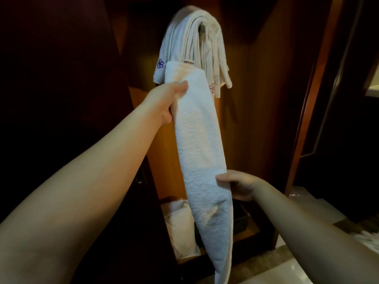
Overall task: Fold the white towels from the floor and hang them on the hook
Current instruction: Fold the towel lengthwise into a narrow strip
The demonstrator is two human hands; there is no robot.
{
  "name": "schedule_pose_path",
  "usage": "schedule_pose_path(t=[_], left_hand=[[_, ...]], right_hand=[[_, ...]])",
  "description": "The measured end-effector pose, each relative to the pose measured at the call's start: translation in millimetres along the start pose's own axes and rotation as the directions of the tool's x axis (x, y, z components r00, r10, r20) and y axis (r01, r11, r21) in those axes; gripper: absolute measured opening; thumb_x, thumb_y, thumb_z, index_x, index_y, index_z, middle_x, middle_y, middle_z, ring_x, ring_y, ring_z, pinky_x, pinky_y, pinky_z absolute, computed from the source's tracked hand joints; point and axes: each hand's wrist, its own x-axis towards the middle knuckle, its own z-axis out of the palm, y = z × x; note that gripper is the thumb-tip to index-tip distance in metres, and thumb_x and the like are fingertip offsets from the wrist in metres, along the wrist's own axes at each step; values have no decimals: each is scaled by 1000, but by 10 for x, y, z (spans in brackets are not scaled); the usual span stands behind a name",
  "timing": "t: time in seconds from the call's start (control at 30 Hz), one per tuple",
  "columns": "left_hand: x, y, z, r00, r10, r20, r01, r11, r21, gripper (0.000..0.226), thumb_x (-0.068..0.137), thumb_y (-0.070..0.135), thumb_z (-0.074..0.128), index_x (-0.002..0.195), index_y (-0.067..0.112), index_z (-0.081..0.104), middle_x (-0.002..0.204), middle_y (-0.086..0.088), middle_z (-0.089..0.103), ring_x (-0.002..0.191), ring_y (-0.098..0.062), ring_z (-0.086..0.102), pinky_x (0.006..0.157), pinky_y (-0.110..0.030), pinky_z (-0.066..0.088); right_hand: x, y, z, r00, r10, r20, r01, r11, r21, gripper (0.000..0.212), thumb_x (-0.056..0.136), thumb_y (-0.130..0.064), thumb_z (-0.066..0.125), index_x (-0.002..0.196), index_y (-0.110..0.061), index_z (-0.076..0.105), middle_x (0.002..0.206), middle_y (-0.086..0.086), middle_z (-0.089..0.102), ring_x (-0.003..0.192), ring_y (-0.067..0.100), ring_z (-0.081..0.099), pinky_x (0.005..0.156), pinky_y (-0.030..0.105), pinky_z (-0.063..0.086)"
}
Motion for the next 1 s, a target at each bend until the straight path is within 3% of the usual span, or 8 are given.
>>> schedule_pose_path(t=[0.1,0.23,0.4,0.5,0.67,0.8,0.9,1.0], left_hand=[[132,27,42,999,-15,-51,14,1000,-15,20,89,14,75,104,8,63,87,-10,78,78,-26,76,60,-37,62],[339,-23,17,995,-60,-81,59,998,-15,30,91,12,72,118,5,60,99,-13,74,84,-28,74,62,-38,61],[565,-298,-36,980,-134,-145,132,991,-22,45,94,15,69,136,5,54,113,-16,70,99,-31,70,92,-51,57],[642,-606,-75,970,-194,-146,186,980,-66,40,100,24,61,135,5,56,124,-14,68,111,-29,67,103,-45,51],[652,-1134,-226,950,-267,164,309,881,-358,67,100,58,45,137,2,54,130,-21,64,117,-34,64,106,-48,46],[421,-1619,-171,850,-304,430,411,894,-180,98,83,85,36,144,10,51,136,-19,62,127,-36,58,108,-53,42],[163,-1869,-95,836,-192,514,299,945,-134,97,63,87,60,124,12,70,128,-16,66,119,-31,63,99,-42,49],[51,-1969,-100,874,-105,475,158,985,-75,92,46,74,87,111,12,69,126,-18,65,111,-36,63,92,-42,50]], right_hand=[[-45,16,-5,996,83,27,-80,990,-117,55,74,-9,74,127,-4,60,118,10,73,110,24,69,90,34,54],[-188,-9,-10,989,136,56,-136,991,-16,40,74,-9,65,113,3,64,107,14,74,99,26,72,85,34,56],[-326,-148,44,989,80,126,-101,980,172,64,46,-13,92,104,5,75,105,20,74,95,31,73,86,39,59],[-430,-332,111,989,22,146,-57,968,244,69,40,-16,96,103,5,76,104,21,74,94,32,74,83,40,60],[-488,-714,132,992,-124,32,107,939,328,76,38,-13,94,110,3,74,111,22,72,99,36,72,88,44,58],[-431,-1012,114,976,-205,-80,219,940,261,46,68,-26,72,108,-5,78,112,17,74,101,31,72,85,40,60],[-353,-1166,44,949,-215,-231,265,941,211,42,81,-29,51,102,-6,80,108,15,75,98,27,74,81,35,61],[-318,-1276,19,924,-222,-311,281,947,157,48,84,-32,50,114,-3,72,112,15,74,103,26,71,88,37,56]])
